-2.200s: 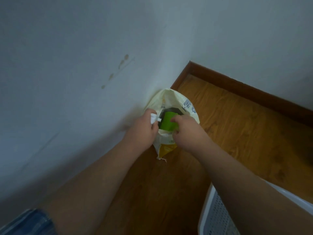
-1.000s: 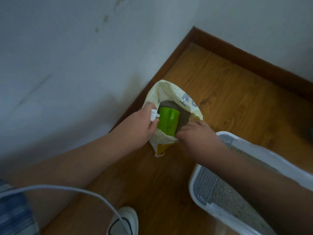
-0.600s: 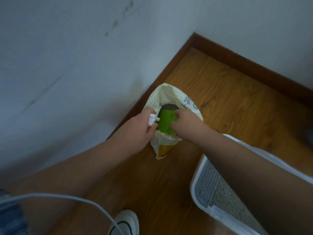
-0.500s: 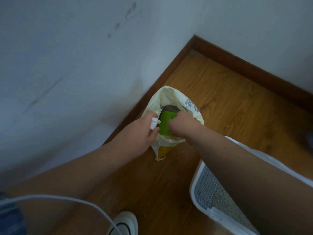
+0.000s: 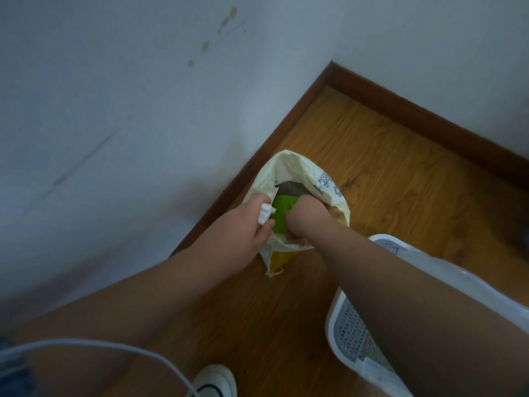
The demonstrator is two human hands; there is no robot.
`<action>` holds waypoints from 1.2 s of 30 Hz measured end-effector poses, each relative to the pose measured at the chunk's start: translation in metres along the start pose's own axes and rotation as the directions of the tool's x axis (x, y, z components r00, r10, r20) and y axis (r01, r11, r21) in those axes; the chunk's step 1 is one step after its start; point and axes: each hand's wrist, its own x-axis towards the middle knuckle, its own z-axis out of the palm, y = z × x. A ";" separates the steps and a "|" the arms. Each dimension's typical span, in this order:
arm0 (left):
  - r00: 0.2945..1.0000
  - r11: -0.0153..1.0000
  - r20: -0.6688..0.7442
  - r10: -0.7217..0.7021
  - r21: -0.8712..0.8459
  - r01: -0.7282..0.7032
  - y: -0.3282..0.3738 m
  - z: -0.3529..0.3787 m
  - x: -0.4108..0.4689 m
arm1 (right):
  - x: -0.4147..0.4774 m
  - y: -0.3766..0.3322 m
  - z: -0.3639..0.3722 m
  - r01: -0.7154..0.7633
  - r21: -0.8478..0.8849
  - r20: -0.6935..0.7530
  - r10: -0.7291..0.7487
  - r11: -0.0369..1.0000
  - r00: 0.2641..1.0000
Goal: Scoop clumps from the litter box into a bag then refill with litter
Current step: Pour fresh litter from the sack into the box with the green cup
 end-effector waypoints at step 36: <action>0.984 0.993 -0.140 -0.108 -0.056 0.101 0.016 0.003 0.008 | 0.017 0.046 0.016 0.011 -0.112 -0.328 -0.048 0.994 0.944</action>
